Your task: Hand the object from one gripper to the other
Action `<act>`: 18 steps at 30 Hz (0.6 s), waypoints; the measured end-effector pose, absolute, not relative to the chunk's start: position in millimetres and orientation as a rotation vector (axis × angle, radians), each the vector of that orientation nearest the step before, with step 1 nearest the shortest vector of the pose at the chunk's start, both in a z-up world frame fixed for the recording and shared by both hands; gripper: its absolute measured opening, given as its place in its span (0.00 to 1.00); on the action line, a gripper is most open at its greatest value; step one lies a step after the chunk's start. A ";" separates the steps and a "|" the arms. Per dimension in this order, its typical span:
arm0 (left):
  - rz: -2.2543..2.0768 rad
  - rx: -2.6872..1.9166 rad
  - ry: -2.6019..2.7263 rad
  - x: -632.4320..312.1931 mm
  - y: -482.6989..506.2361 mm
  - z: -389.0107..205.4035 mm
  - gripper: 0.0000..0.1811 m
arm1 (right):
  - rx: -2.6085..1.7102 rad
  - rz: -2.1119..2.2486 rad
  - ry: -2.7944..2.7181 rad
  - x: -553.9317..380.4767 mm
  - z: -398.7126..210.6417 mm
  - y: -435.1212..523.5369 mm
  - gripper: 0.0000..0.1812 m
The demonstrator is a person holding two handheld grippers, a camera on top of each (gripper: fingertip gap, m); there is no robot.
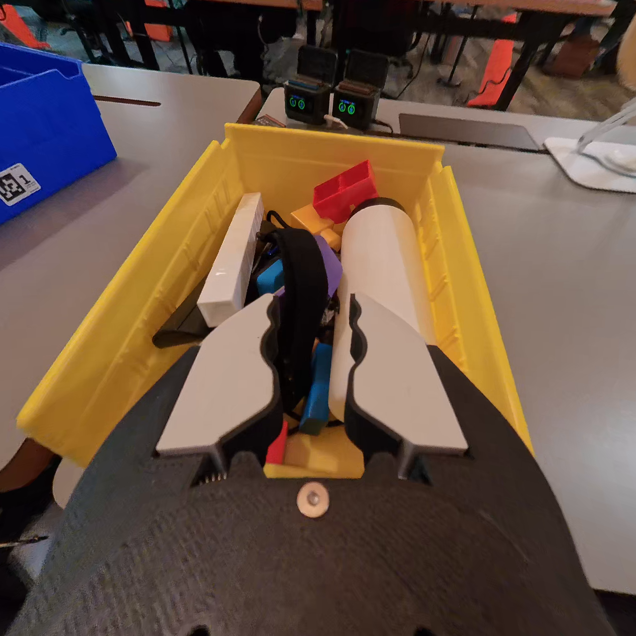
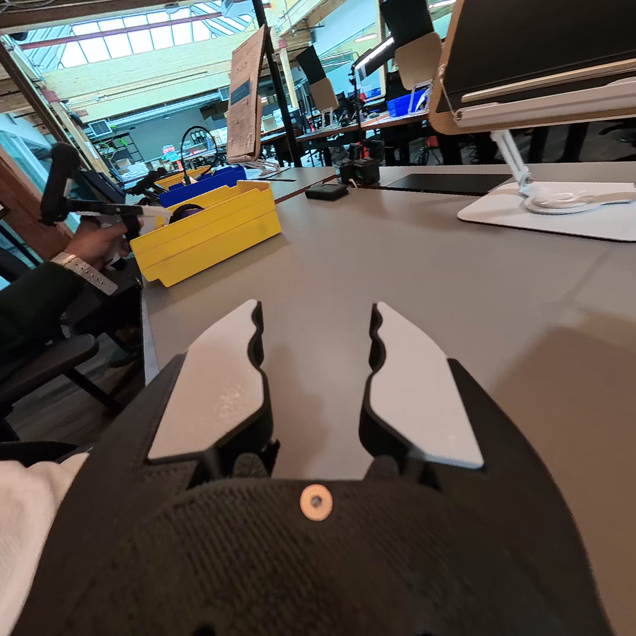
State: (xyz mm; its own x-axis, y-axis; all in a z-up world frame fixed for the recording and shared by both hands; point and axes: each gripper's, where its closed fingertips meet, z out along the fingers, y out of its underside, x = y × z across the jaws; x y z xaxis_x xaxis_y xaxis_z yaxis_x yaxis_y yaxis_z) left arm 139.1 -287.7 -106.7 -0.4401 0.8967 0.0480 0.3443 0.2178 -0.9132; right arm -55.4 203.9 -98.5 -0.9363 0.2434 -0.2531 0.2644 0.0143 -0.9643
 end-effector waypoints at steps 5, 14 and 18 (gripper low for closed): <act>1.175 -1.167 -1.960 124.0 -299.8 -110.7 0.19 | 0.634 -2.146 2.231 -58.0 -98.7 223.0 0.33; 1.065 -1.111 -1.919 116.5 -299.0 -94.1 0.09 | 0.681 -2.143 2.235 -59.0 -101.0 231.6 0.33; 1.161 -1.009 -1.652 111.9 -273.5 -28.0 0.03 | 0.663 -2.119 2.250 -57.0 -104.0 226.9 0.33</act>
State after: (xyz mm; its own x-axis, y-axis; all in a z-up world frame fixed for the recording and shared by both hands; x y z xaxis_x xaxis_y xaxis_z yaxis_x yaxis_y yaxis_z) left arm 111.9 -273.5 -28.0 -0.3076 0.9322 0.1906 0.1368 0.2415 -0.9607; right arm -57.0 226.9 -104.0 -0.9119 0.3114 -0.2673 0.2853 0.0130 -0.9583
